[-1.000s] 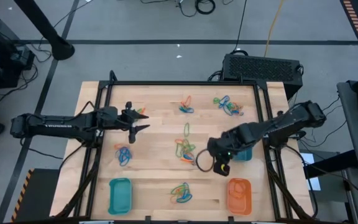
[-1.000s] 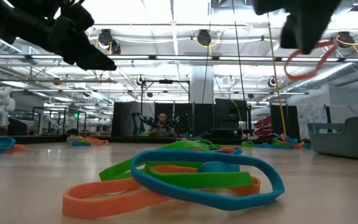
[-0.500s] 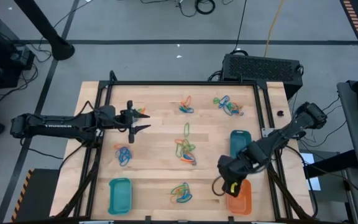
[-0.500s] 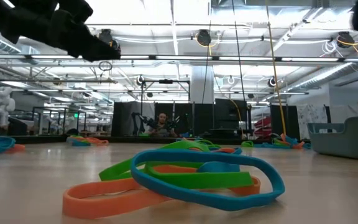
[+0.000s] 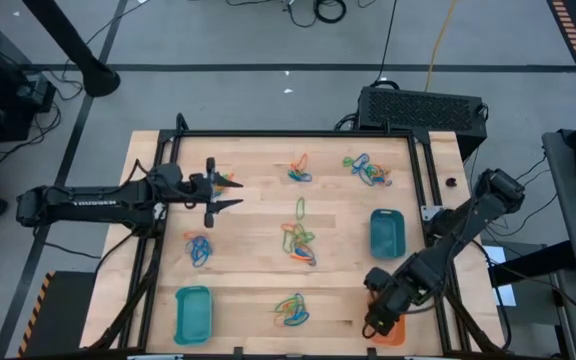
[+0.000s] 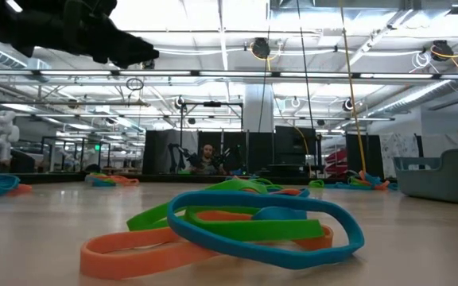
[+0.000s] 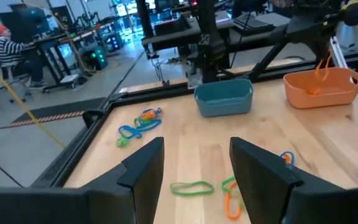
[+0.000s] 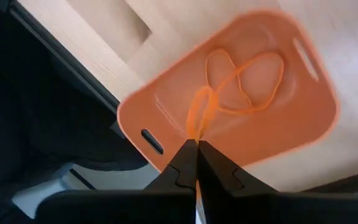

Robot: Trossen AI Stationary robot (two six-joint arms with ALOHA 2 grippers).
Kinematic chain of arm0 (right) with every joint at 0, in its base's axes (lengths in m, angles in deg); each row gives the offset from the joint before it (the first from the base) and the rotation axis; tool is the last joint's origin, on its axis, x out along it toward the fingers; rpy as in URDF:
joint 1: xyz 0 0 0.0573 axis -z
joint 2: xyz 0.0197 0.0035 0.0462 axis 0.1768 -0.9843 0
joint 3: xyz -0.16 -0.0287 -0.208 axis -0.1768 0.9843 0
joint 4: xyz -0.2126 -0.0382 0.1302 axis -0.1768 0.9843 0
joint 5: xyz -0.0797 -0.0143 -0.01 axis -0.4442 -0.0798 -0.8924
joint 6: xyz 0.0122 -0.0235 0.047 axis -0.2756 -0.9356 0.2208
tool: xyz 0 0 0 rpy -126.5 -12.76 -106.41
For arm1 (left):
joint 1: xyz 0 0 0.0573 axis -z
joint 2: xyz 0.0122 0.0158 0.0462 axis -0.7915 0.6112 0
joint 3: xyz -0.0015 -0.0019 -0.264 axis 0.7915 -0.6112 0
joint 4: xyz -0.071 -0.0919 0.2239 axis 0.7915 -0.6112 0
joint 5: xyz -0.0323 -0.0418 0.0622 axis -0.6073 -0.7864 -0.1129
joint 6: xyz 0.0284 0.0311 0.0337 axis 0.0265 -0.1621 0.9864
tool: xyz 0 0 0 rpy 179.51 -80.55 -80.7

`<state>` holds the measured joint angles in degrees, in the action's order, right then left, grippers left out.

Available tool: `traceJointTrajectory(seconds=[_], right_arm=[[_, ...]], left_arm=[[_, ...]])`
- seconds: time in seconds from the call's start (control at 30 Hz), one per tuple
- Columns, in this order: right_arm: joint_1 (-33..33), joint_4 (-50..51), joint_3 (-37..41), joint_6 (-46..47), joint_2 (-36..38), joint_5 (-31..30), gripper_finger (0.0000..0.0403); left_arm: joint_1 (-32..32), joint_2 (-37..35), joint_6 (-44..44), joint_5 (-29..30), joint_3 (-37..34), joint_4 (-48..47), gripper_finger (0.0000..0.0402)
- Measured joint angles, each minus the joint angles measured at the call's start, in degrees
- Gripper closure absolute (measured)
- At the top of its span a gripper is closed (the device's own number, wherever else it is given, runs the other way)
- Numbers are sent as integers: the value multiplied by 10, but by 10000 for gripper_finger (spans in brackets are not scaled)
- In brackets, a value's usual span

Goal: Sort rubber bands into baskets
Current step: Put the orange rubber band into the orange bin

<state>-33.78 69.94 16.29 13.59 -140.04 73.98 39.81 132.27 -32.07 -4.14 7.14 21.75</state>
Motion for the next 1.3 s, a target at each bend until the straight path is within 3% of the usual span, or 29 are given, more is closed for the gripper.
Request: traceJointTrajectory(seconds=[0.23,0.67,1.07,1.3], right_arm=[[-19,-4,2,32,0,-76,403],[-20,41,2,86,0,-76,400],[-19,53,2,87,0,-75,299],[1,47,2,21,3,-87,278]], left_arm=[[-7,13,0,-17,0,8,210],[-6,20,-10,-25,0,12,210],[-6,20,-15,-25,0,12,210],[-6,20,-17,-25,0,12,210]])
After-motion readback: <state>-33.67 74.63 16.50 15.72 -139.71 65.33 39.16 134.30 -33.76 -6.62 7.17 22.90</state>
